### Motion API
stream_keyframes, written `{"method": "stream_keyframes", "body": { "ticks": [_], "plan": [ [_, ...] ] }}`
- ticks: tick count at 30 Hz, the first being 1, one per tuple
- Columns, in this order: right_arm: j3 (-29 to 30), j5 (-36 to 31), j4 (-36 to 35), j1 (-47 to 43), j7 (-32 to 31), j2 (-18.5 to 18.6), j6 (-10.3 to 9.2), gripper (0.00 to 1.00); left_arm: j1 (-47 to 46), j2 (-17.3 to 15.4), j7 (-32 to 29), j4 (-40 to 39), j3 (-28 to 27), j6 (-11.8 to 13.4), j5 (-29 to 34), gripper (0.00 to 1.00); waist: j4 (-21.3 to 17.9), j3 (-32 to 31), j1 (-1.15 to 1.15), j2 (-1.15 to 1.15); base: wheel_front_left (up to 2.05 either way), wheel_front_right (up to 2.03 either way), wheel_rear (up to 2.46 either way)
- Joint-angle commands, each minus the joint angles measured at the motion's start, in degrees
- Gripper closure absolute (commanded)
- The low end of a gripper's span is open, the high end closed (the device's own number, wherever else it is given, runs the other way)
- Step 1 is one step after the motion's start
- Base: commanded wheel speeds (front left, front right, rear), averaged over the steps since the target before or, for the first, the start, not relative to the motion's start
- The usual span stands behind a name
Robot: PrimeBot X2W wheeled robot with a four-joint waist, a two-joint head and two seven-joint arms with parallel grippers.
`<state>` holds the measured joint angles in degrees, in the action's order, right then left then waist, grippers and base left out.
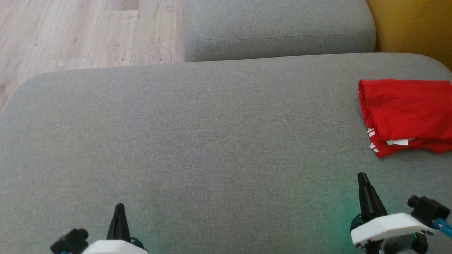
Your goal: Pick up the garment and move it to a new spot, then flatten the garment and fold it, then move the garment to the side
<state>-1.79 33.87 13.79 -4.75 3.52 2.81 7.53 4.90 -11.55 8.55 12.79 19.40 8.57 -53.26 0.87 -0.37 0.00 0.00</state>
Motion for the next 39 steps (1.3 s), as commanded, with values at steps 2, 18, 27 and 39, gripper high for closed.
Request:
{"method": "stream_keyframes", "body": {
  "ticks": [2,18,27,39],
  "plan": [
    [0.0,2.8,-1.5,3.4,-0.2,1.1,-0.01,1.00,-2.9,0.2,-0.6,-1.3,-2.4,-0.8,-1.8,1.00,0.0,0.0,0.00,0.00,0.00,0.00,0.00],
    [0.9,13.2,-1.2,4.7,-1.5,1.4,-0.02,1.00,-4.4,1.6,-2.9,-0.9,-6.4,-3.5,-8.6,1.00,-0.2,0.1,0.00,0.00,0.00,0.00,0.00],
    [1.5,19.3,-1.1,5.4,-2.3,1.5,-0.02,1.00,-5.2,2.4,-4.4,-0.6,-8.8,-5.2,-12.6,1.00,-0.3,0.2,0.00,0.00,0.00,0.00,0.00],
    [2.4,27.5,-0.8,6.5,-3.4,1.5,-0.03,1.00,-6.4,3.5,-6.4,-0.2,-12.0,-7.3,-18.0,1.00,-0.4,0.2,0.00,0.00,0.00,0.00,0.00]
  ]
}}
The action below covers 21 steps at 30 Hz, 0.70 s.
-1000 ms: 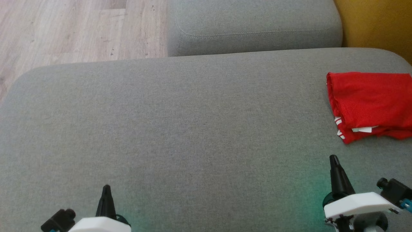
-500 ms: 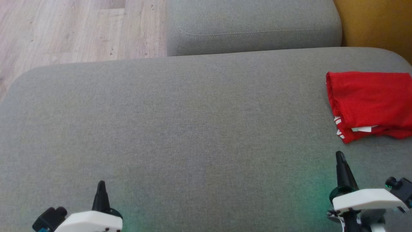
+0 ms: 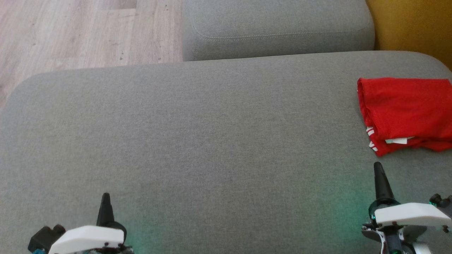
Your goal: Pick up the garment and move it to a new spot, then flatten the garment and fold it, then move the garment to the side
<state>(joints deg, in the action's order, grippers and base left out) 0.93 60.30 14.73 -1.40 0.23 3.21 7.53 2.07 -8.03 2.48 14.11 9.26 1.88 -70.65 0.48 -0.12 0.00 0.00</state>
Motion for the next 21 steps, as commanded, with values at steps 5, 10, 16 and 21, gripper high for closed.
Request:
{"method": "stream_keyframes", "body": {
  "ticks": [5,10,16,21],
  "plan": [
    [0.0,4.4,-1.7,3.6,-0.6,1.1,-0.03,1.00,-4.0,0.4,-1.1,-1.4,-3.2,-1.5,-2.9,1.00,0.0,0.0,0.00,0.00,0.00,0.00,0.00],
    [0.4,7.8,-1.6,4.0,-1.1,1.2,-0.03,1.00,-4.5,0.9,-2.0,-1.3,-4.6,-2.4,-5.1,1.00,-0.1,0.1,0.00,0.00,0.00,0.00,0.00],
    [0.9,11.9,-1.5,4.5,-1.7,1.2,-0.03,1.00,-5.1,1.5,-3.0,-1.1,-6.2,-3.5,-7.8,1.00,-0.2,0.1,0.00,0.00,0.00,0.00,0.00],
    [1.3,15.2,-1.4,5.0,-2.2,1.2,-0.03,1.00,-5.6,2.0,-3.8,-0.9,-7.6,-4.4,-10.0,1.00,-0.2,0.1,0.00,0.00,0.00,0.00,0.00]
  ]
}}
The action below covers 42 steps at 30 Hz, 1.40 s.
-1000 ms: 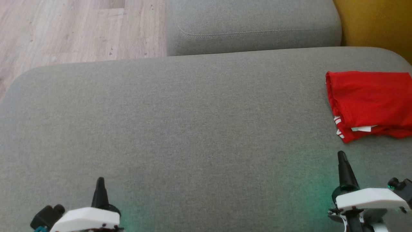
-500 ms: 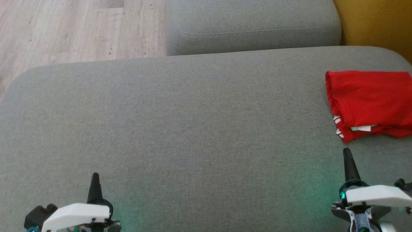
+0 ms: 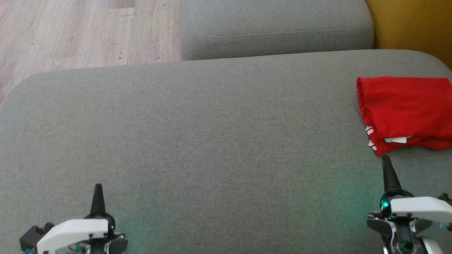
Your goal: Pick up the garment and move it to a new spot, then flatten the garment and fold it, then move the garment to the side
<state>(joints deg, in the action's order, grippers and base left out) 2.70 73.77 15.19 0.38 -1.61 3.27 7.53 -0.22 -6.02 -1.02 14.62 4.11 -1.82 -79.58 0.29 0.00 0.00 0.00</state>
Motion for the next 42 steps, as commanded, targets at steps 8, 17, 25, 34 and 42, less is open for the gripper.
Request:
{"method": "stream_keyframes", "body": {
  "ticks": [8,17,25,34,42],
  "plan": [
    [0.2,7.1,-1.7,3.9,-1.2,1.1,-0.04,1.00,-4.0,0.7,-1.6,-1.2,-4.6,-2.2,-4.6,1.00,-0.1,0.1,0.00,0.00,0.00,0.00,0.00],
    [0.9,13.2,-1.5,4.7,-2.2,1.1,-0.04,1.00,-4.9,1.6,-3.1,-0.9,-7.1,-3.8,-8.6,1.00,-0.2,0.1,0.00,0.00,0.00,0.00,0.00],
    [1.6,18.5,-1.3,5.4,-3.0,1.1,-0.04,1.00,-5.7,2.4,-4.5,-0.7,-9.3,-5.3,-12.2,1.00,-0.3,0.2,0.00,0.00,0.00,0.00,0.00],
    [2.0,19.9,-1.3,5.6,-3.4,0.9,-0.04,1.00,-5.9,2.6,-4.9,-0.6,-10.0,-5.7,-13.1,1.00,-0.3,0.2,0.00,0.00,0.00,0.00,0.00],
    [2.2,19.8,-1.3,5.7,-3.5,0.8,-0.04,1.00,-5.9,2.7,-5.0,-0.6,-10.1,-5.7,-13.1,1.00,-0.3,0.2,0.00,0.00,0.00,0.00,0.00]
  ]
}}
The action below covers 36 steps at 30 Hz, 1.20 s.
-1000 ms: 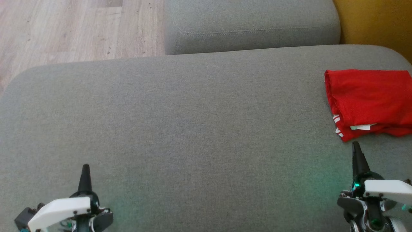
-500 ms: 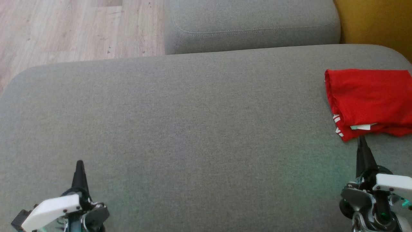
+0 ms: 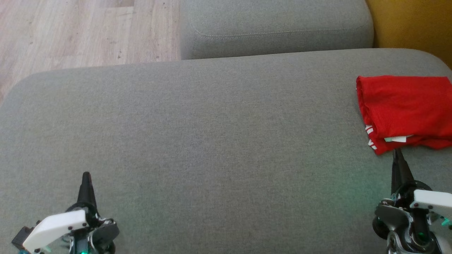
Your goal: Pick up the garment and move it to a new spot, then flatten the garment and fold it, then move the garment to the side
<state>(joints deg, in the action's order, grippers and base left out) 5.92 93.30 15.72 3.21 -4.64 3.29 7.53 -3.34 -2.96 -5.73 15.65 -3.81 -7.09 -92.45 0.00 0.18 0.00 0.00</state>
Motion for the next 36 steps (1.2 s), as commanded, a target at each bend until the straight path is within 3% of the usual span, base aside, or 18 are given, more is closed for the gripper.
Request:
{"method": "stream_keyframes", "body": {
  "ticks": [1,36],
  "plan": [
    [-1.0,0.2,-1.8,2.8,-0.5,0.8,-0.04,1.00,-2.8,-0.4,-0.3,-1.6,-2.1,-0.4,-0.2,1.00,0.0,0.0,0.00,0.00,0.00,0.00,0.00],
    [-0.4,-0.3,-1.7,2.9,-1.0,0.4,-0.04,1.00,-2.8,-0.2,-0.5,-1.6,-2.4,-0.4,0.0,1.00,0.0,0.0,0.00,0.00,0.00,0.00,0.00]
  ]
}}
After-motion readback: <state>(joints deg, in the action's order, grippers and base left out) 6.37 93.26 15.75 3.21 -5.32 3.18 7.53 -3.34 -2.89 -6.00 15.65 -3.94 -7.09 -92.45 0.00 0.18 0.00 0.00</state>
